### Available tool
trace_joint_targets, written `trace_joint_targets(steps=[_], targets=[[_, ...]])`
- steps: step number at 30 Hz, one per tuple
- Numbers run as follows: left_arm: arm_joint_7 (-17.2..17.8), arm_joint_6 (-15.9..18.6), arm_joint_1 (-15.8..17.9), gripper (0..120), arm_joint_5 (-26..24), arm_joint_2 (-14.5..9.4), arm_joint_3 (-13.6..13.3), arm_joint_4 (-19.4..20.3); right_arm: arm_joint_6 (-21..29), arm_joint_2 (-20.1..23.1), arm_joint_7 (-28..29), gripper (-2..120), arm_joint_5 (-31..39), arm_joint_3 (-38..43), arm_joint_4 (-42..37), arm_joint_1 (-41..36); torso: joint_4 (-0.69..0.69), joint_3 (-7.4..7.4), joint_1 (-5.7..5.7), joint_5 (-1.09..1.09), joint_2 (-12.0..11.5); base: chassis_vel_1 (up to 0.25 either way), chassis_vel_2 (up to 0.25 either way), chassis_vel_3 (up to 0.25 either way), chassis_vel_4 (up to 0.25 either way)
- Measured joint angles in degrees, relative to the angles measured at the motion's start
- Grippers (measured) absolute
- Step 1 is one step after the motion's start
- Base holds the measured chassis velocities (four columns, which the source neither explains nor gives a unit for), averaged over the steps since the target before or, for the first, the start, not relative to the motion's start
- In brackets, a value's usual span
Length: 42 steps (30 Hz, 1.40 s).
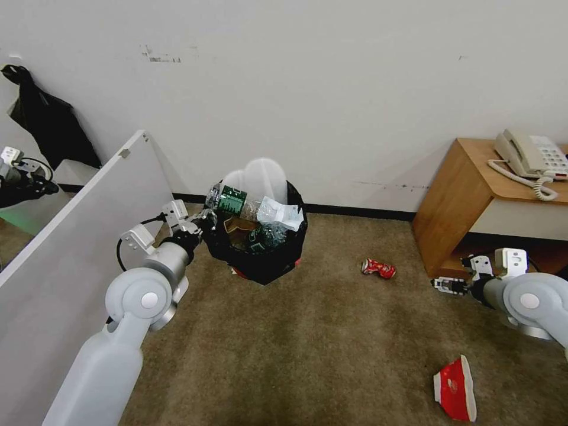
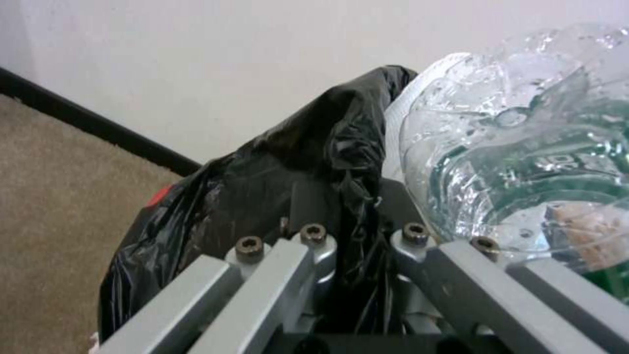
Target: Pick up the trash bin, then pick up the garbage from the floor and place it into the trash bin.
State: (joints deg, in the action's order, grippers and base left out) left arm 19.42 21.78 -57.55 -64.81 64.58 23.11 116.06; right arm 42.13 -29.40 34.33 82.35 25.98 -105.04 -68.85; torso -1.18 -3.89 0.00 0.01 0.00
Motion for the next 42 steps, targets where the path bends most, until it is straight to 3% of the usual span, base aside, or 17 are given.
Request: trace_joint_targets(steps=[19, 42], targets=[[-0.1, -0.1, 1.1, 4, 0.2, 0.5, -0.7, -1.4, 0.0, 0.1, -2.3, 100, -2.0, -0.4, 1.1, -6.5, 0.00, 0.00, 0.00, -0.01, 0.0, 0.000, 0.000, 0.000, 0.000], [-0.1, -0.1, 1.2, 4, 0.3, 0.5, -1.3, -1.8, 0.0, -4.4, -4.4, 100, -6.9, -0.8, 1.4, -12.3, 0.00, 0.00, 0.00, -0.01, 0.0, 0.000, 0.000, 0.000, 0.000]])
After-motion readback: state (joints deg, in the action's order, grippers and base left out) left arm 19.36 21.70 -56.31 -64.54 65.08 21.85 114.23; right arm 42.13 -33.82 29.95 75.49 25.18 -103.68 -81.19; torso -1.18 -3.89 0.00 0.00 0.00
